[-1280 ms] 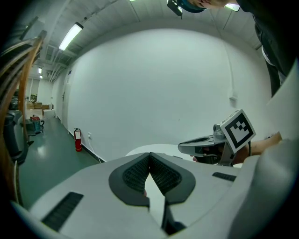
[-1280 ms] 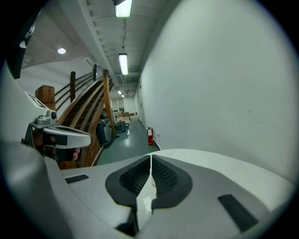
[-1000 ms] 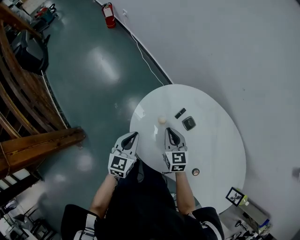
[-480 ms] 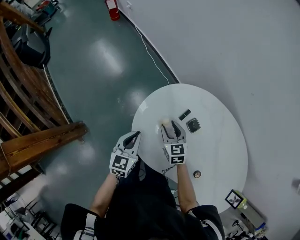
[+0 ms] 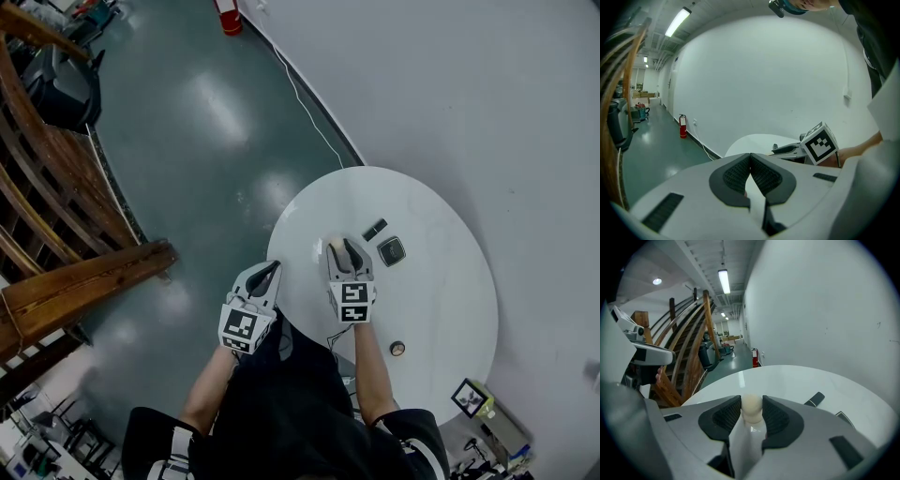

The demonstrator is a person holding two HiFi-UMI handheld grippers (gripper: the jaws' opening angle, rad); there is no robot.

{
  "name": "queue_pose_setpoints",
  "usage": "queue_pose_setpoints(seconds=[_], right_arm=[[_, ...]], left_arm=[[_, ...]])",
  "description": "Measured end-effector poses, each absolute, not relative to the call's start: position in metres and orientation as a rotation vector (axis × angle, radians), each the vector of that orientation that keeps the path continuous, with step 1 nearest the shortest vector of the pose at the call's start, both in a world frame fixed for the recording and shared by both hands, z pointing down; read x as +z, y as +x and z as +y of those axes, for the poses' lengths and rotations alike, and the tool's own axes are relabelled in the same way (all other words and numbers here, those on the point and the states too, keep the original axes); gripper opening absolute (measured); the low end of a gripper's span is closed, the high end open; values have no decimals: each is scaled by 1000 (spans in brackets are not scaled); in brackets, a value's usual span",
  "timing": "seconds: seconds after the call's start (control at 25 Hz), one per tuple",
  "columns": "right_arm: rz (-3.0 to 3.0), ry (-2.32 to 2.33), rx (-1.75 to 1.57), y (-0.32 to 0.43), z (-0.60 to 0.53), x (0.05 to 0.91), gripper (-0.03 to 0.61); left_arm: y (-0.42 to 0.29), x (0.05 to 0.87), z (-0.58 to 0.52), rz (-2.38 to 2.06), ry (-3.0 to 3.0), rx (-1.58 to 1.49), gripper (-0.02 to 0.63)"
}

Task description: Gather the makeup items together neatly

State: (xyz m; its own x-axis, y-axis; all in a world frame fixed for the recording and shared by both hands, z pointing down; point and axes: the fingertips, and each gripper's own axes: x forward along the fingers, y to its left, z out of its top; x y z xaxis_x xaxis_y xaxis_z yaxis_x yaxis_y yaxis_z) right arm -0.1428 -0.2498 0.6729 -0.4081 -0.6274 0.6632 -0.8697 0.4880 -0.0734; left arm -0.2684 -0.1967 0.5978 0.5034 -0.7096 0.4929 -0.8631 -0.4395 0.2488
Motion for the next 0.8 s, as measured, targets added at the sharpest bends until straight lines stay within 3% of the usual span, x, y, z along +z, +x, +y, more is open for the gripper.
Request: queue_pose_setpoints(seconds=[0.8], right_arm=[[-2215, 1496, 466, -116, -187, 563, 146]], left_arm=[[-242, 532, -155, -1173, 2507, 386, 17]])
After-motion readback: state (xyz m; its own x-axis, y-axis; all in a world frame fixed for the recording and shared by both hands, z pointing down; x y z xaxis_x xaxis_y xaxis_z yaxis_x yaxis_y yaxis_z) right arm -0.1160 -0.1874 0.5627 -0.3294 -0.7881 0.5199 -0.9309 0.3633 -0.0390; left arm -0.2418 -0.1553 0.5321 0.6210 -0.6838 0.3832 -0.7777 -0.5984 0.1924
